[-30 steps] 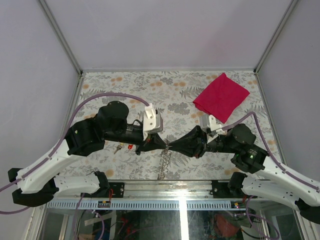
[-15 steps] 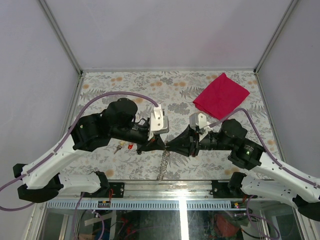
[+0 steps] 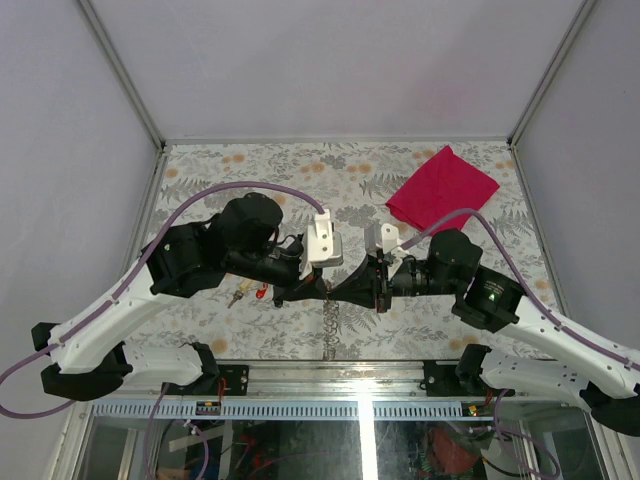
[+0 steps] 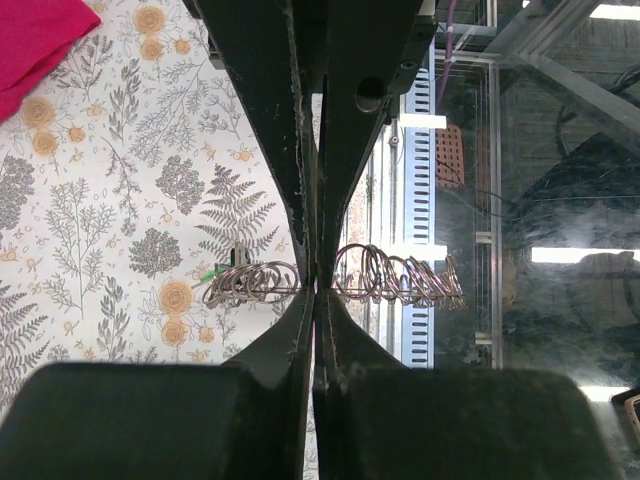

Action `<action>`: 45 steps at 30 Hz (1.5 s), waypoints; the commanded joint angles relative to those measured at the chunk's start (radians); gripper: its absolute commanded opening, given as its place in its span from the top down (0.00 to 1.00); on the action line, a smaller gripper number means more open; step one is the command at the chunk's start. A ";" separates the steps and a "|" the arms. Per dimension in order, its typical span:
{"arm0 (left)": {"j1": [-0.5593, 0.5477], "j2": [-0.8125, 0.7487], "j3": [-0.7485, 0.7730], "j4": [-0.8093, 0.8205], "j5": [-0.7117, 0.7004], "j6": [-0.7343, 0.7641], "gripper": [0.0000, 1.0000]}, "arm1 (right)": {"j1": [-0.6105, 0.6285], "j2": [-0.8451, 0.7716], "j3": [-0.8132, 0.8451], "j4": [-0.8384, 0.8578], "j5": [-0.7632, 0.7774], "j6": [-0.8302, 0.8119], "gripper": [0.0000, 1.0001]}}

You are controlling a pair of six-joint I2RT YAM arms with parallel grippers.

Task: Put the keys on the keyring

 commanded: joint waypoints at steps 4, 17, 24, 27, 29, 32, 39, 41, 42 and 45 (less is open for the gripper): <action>-0.010 -0.090 -0.003 0.176 0.005 -0.044 0.90 | 0.003 -0.022 -0.015 0.147 0.058 0.053 1.00; -0.010 -0.366 -0.287 0.620 -0.087 -0.224 0.80 | 0.003 -0.102 -0.292 0.870 0.091 0.190 1.00; -0.011 -0.387 -0.351 0.682 -0.076 -0.253 0.80 | 0.004 -0.072 -0.373 1.189 0.099 0.259 1.00; -0.010 -0.393 -0.369 0.714 -0.074 -0.259 0.78 | 0.004 -0.049 -0.369 1.235 0.086 0.276 1.00; -0.010 -0.399 -0.379 0.736 -0.072 -0.262 0.77 | 0.004 -0.044 -0.360 1.234 0.086 0.279 1.00; -0.009 -0.402 -0.385 0.761 -0.064 -0.263 0.75 | 0.003 -0.040 -0.344 1.216 0.082 0.277 1.00; -0.010 -0.391 -0.393 0.787 -0.040 -0.271 0.74 | 0.003 -0.037 -0.324 1.192 0.068 0.279 1.00; -0.010 -0.383 -0.399 0.794 -0.035 -0.273 0.73 | 0.003 -0.036 -0.323 1.195 0.065 0.283 1.00; -0.010 -0.382 -0.401 0.796 -0.033 -0.273 0.73 | 0.004 -0.036 -0.321 1.197 0.063 0.284 1.00; -0.010 -0.379 -0.413 0.808 -0.041 -0.273 0.73 | 0.003 -0.037 -0.318 1.198 0.059 0.287 1.00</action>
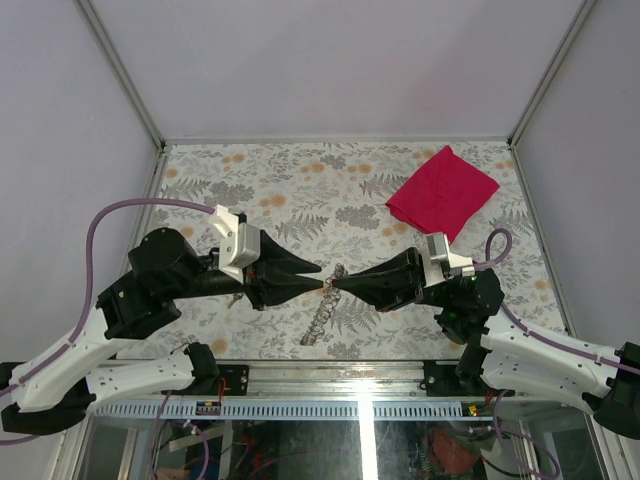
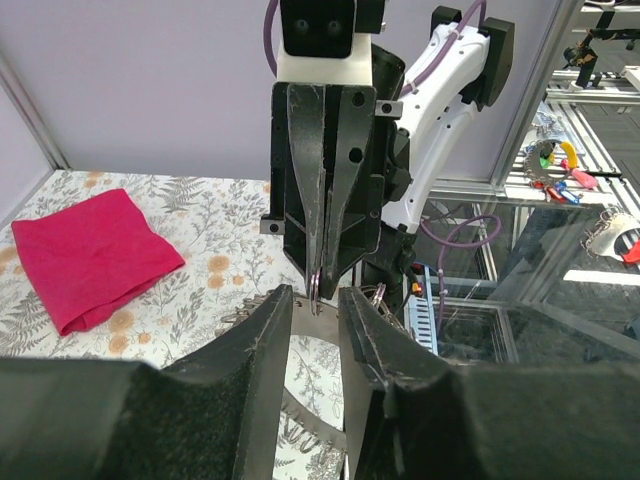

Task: Put the keys on the keyring

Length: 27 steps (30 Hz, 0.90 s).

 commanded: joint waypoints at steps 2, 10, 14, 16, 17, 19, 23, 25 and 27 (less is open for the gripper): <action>-0.004 0.006 -0.024 0.091 0.002 -0.015 0.73 | 0.003 -0.005 0.064 0.102 -0.005 0.010 1.00; -0.004 0.022 -0.037 0.103 -0.006 -0.013 0.73 | 0.003 -0.005 0.070 0.105 -0.023 0.020 1.00; -0.004 0.033 -0.038 0.106 0.004 -0.013 0.75 | 0.003 -0.007 0.072 0.105 -0.028 0.022 1.00; -0.003 0.039 -0.036 0.106 0.011 -0.015 0.77 | 0.004 -0.006 0.074 0.101 -0.030 0.022 1.00; -0.004 0.040 -0.036 0.108 0.014 -0.014 0.77 | 0.004 -0.007 0.074 0.100 -0.031 0.022 1.00; -0.004 0.044 -0.035 0.107 0.018 -0.015 0.78 | 0.003 -0.007 0.074 0.100 -0.028 0.022 1.00; -0.004 0.051 -0.035 0.102 0.031 -0.013 0.80 | 0.003 -0.009 0.075 0.099 -0.029 0.021 1.00; -0.005 0.057 -0.032 0.094 0.039 -0.012 0.85 | 0.003 -0.010 0.074 0.098 -0.029 0.022 1.00; -0.003 0.063 -0.028 0.082 0.050 -0.009 0.91 | 0.003 -0.012 0.073 0.096 -0.028 0.020 1.00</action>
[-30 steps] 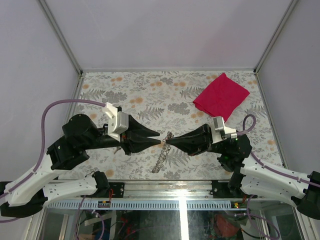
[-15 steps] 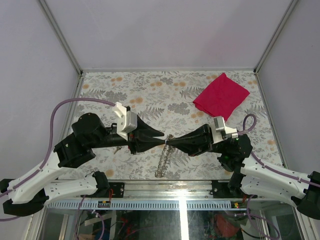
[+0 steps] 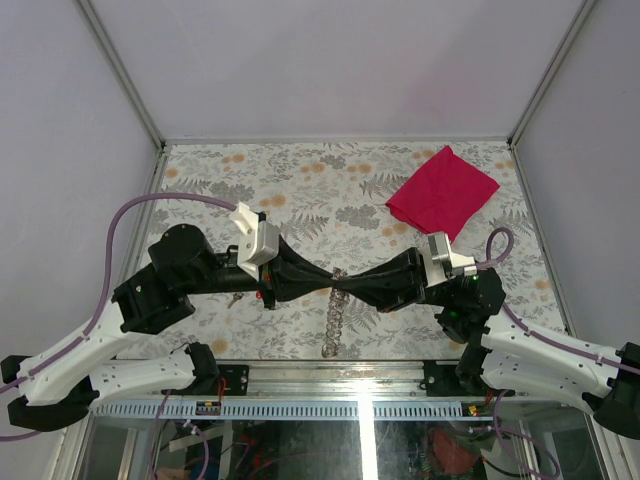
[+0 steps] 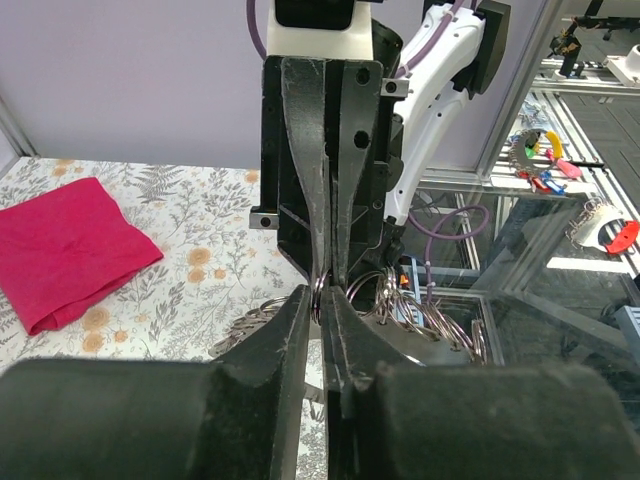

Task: Put the keys on the keyring

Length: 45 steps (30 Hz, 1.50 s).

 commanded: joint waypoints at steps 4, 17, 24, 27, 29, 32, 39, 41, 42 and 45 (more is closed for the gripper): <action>-0.004 0.023 0.016 0.014 0.034 0.008 1.00 | 0.003 -0.015 0.062 0.079 0.002 -0.004 1.00; -0.004 0.124 0.191 -0.319 0.042 0.090 1.00 | 0.004 -0.111 0.083 -0.352 0.068 -0.183 0.62; -0.004 0.200 0.304 -0.515 0.006 0.168 1.00 | 0.003 -0.141 0.175 -0.702 0.093 -0.262 0.58; -0.004 0.239 0.357 -0.583 0.006 0.198 1.00 | 0.003 -0.132 0.206 -0.802 0.103 -0.273 0.59; -0.005 0.264 0.384 -0.623 0.003 0.212 1.00 | 0.003 -0.121 0.225 -0.850 0.105 -0.278 0.61; -0.004 0.292 0.420 -0.671 -0.003 0.230 1.00 | 0.004 -0.100 0.253 -0.909 0.094 -0.280 0.64; -0.007 0.339 0.474 -0.739 -0.016 0.258 1.00 | 0.004 -0.060 0.272 -0.930 0.041 -0.275 0.64; -0.011 0.350 0.481 -0.749 -0.019 0.261 1.00 | 0.003 -0.054 0.273 -0.928 0.035 -0.274 0.64; -0.012 0.354 0.484 -0.753 -0.019 0.262 1.00 | 0.003 -0.051 0.275 -0.925 0.032 -0.274 0.65; -0.014 0.361 0.488 -0.755 -0.023 0.263 1.00 | 0.003 -0.040 0.278 -0.916 0.019 -0.270 0.68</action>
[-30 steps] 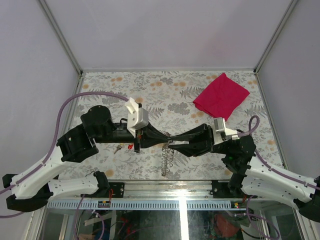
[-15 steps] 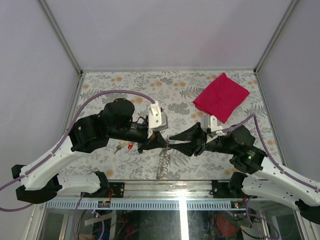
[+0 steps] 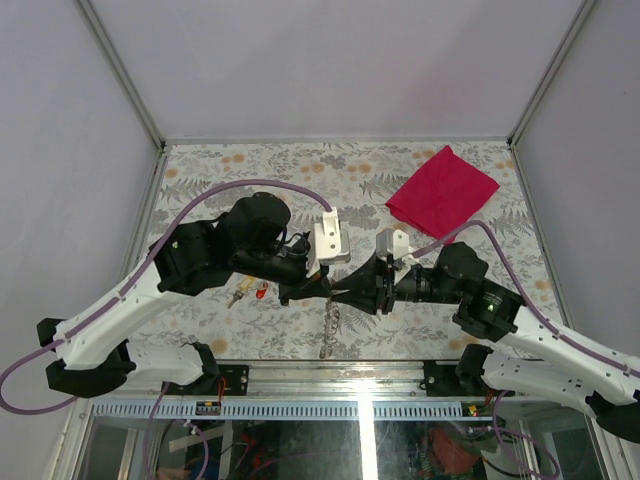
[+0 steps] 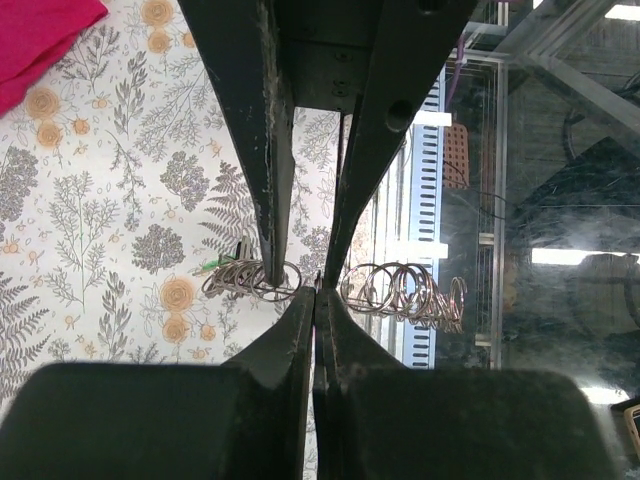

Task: Put the keys on the keyring

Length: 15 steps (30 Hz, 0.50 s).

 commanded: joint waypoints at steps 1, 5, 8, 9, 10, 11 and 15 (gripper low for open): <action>-0.011 0.001 0.048 0.002 -0.006 0.018 1.00 | 0.004 0.016 0.055 0.031 -0.037 -0.005 0.70; -0.013 0.008 0.053 -0.002 -0.012 0.018 1.00 | 0.003 0.029 0.058 0.047 -0.053 -0.001 0.73; -0.016 0.010 0.056 -0.002 -0.014 0.016 1.00 | 0.003 0.035 0.057 0.067 -0.068 0.007 0.74; -0.016 0.012 0.055 -0.002 -0.016 0.015 1.00 | 0.003 0.036 0.056 0.073 -0.071 0.010 0.74; -0.016 0.012 0.055 -0.002 -0.016 0.016 1.00 | 0.003 0.035 0.055 0.076 -0.075 0.012 0.75; -0.018 0.013 0.055 -0.002 -0.017 0.015 1.00 | 0.003 0.037 0.054 0.082 -0.077 0.014 0.75; -0.021 0.019 0.053 -0.003 -0.019 0.014 1.00 | 0.003 0.034 0.048 0.105 -0.084 0.026 0.78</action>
